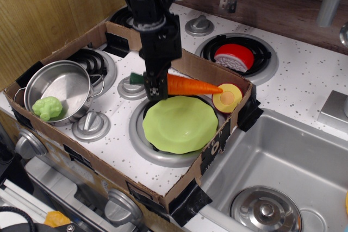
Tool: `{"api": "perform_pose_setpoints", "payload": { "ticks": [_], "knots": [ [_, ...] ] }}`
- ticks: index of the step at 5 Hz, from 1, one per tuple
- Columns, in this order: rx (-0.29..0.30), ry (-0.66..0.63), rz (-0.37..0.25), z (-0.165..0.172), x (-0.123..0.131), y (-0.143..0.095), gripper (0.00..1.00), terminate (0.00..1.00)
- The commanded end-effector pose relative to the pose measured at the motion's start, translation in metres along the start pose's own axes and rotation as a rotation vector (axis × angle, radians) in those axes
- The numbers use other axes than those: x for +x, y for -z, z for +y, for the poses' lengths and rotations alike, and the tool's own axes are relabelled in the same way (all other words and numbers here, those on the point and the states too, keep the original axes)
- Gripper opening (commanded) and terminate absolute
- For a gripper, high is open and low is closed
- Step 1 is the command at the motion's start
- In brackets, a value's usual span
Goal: Take carrot off plate
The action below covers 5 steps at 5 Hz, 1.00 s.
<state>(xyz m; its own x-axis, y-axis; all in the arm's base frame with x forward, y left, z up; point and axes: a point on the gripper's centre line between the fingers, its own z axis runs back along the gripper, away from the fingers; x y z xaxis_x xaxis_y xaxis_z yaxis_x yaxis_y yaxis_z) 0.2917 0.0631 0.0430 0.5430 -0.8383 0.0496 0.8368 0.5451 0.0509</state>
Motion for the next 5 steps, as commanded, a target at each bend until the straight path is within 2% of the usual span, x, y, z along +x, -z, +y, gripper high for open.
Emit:
{"api": "perform_pose_setpoints", "payload": {
  "ticks": [1,2,3,5],
  "knots": [
    [0.096,0.167,0.101,0.044,-0.019,-0.035,0.00,0.00],
    [0.061,0.295,0.143,0.064,-0.029,-0.030,0.00,0.00],
    [0.096,0.395,0.172,0.073,-0.038,-0.021,0.00,0.00],
    [0.220,0.472,0.142,0.092,-0.053,-0.002,0.00,0.00]
  ]
}}
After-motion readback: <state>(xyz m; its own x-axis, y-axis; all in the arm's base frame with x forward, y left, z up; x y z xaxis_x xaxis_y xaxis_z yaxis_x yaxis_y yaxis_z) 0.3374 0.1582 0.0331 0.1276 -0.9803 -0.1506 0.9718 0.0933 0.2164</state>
